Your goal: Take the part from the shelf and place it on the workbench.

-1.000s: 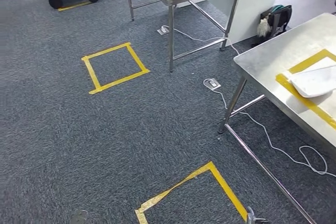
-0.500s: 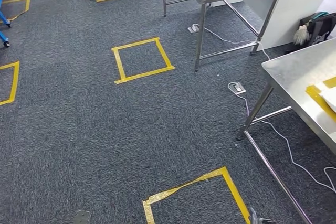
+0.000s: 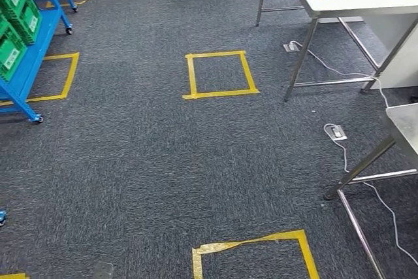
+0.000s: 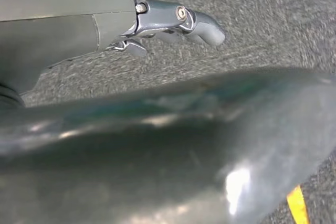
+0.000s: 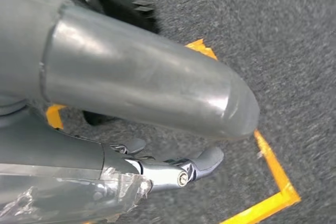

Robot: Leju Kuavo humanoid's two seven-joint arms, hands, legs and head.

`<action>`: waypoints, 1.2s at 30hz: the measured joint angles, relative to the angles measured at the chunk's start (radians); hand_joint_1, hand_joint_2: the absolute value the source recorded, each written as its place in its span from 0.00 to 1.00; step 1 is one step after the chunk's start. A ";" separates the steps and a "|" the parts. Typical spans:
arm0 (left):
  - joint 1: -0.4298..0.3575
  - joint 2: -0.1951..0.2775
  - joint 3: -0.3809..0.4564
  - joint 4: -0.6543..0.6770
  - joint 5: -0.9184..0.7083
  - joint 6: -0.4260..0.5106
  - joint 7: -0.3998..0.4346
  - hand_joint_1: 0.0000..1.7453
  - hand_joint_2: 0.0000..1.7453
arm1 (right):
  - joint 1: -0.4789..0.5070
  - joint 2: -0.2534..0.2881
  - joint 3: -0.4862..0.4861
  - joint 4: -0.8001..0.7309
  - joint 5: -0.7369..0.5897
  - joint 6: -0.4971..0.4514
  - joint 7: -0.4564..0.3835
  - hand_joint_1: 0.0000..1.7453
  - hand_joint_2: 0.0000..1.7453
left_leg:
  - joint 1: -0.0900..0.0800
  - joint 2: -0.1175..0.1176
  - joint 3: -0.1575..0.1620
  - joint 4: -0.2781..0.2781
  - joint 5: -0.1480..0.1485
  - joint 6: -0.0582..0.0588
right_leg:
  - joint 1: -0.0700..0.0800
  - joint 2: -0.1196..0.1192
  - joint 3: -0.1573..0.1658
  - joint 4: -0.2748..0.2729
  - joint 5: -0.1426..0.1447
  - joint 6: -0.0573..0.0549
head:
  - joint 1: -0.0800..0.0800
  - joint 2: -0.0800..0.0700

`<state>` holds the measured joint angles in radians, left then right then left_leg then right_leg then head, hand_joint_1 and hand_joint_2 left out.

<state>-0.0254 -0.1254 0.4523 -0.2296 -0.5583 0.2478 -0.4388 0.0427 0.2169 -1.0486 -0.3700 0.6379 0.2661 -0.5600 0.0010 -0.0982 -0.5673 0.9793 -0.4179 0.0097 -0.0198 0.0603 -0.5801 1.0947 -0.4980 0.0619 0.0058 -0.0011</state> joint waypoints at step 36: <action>0.011 -0.044 0.066 0.000 -0.043 0.018 -0.002 0.00 0.00 | -0.015 -0.029 -0.044 0.057 0.145 -0.018 -0.042 0.00 0.00 | 0.009 -0.014 -0.008 0.017 -0.021 -0.032 | 0.004 -0.008 0.041 -0.081 0.020 -0.032 | -0.004 0.000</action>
<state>-0.0142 -0.1695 0.5178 -0.2296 -0.6018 0.2662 -0.4410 0.0280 0.1883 -1.0928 -0.3134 0.7831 0.2479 -0.6021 0.0098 -0.1121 -0.5748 0.9961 -0.4392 -0.0225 -0.0154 0.0518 -0.5393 1.0139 -0.4780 0.0299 0.0020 -0.0011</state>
